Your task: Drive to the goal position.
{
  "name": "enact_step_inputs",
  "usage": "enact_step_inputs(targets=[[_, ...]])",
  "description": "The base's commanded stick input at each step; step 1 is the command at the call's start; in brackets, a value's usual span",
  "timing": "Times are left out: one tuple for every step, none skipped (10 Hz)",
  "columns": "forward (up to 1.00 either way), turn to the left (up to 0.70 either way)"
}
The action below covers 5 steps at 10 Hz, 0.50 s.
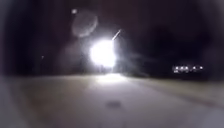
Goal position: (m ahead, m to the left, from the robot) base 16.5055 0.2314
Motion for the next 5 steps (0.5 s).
enact_step_inputs(targets=[[1.00,0.00],[1.00,0.05],[1.00,0.27],[1.00,0.40],[1.00,0.40]])
